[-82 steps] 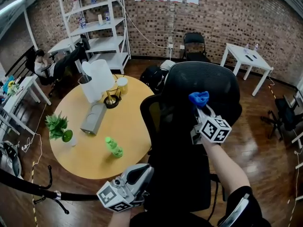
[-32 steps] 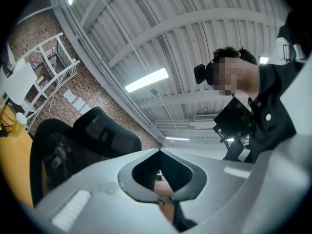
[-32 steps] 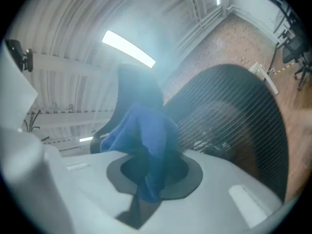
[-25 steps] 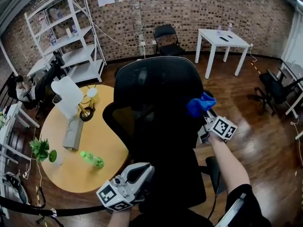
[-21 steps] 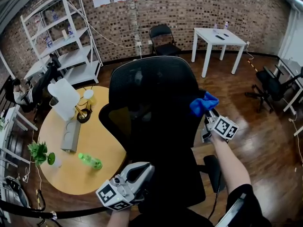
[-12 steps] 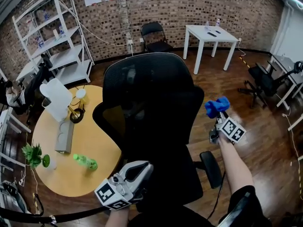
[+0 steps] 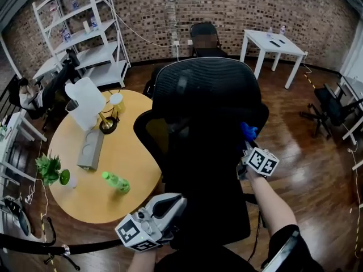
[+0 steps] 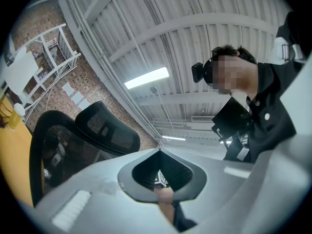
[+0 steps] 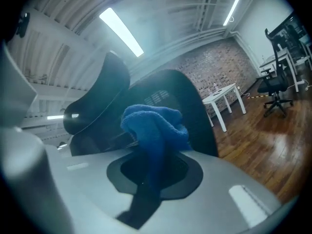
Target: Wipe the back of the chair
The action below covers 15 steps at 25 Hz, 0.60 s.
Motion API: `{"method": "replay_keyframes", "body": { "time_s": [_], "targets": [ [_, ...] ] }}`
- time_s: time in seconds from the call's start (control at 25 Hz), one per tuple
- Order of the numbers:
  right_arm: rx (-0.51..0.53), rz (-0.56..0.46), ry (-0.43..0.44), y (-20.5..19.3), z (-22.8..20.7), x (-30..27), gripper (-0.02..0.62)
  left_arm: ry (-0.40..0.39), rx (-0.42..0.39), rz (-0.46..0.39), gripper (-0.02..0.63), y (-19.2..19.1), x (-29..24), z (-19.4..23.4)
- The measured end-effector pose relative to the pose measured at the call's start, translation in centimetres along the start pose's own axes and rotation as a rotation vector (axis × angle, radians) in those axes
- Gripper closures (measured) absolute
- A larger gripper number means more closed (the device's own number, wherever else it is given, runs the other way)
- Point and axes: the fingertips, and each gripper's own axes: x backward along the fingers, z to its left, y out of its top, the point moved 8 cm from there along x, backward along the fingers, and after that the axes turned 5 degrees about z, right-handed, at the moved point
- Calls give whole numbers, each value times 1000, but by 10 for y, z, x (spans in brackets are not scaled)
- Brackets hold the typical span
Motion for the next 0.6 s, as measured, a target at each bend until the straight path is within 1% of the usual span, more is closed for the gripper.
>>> {"method": "replay_keyframes", "body": {
  "time_s": [0.2,0.4,0.6],
  "targets": [
    [19,48,106,-27,49,-22,541,51,-9,-22,614,4,23,0],
    [76,143,239,-60,105,-45,541,102,-8,-44,614,10,45,-1],
    [135,239,351,-99,157,-70,541,155,-33,-52,614,14,70,-4]
  ]
}}
